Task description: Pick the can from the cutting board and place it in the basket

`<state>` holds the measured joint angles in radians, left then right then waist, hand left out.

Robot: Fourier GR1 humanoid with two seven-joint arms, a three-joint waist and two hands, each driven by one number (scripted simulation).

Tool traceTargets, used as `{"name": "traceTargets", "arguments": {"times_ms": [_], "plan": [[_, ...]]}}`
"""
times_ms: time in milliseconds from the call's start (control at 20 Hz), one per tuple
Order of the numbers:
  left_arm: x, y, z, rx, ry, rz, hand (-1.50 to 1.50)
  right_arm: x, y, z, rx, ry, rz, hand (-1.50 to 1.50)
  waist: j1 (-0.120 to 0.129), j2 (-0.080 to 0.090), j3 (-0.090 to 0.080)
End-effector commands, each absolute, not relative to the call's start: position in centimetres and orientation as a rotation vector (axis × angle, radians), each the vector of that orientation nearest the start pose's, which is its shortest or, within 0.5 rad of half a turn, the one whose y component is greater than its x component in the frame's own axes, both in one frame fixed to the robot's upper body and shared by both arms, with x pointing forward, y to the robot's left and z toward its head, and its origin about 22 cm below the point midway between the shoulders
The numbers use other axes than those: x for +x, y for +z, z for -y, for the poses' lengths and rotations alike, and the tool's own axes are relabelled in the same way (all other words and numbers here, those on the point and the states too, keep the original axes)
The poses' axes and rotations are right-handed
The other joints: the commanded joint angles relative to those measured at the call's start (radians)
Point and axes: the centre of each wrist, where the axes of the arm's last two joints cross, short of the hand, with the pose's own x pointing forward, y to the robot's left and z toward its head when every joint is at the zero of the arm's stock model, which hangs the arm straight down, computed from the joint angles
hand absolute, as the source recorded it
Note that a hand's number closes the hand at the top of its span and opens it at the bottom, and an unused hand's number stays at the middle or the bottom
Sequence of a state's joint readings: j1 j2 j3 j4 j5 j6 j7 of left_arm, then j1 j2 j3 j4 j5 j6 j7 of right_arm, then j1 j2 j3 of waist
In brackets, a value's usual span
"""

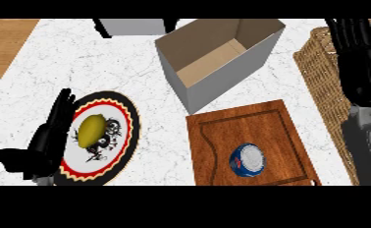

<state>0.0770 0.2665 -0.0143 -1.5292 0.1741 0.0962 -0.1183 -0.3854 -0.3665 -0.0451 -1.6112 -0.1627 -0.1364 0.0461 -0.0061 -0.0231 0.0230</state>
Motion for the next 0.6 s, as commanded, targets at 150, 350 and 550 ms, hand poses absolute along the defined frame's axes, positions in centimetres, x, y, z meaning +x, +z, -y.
{"name": "traceTargets", "arguments": {"times_ms": [150, 350, 550], "plan": [[25.3, 2.3, -30.6, 0.228, -0.06, 1.529, 0.0, 33.3, 14.4, 22.6, 0.457, 0.222, 2.027, 1.5, 0.039, 0.039, -0.017], [25.7, 1.6, -29.4, 0.165, -0.104, 1.453, 0.0, 31.3, 17.3, 17.9, 0.68, 0.956, 2.071, 1.5, 0.057, 0.036, -0.02], [26.6, 2.3, -31.9, 0.211, -0.062, 1.386, 0.0, 26.0, 13.5, 14.3, 0.774, 1.088, 2.164, -1.5, -0.011, 0.021, -0.021]]}}
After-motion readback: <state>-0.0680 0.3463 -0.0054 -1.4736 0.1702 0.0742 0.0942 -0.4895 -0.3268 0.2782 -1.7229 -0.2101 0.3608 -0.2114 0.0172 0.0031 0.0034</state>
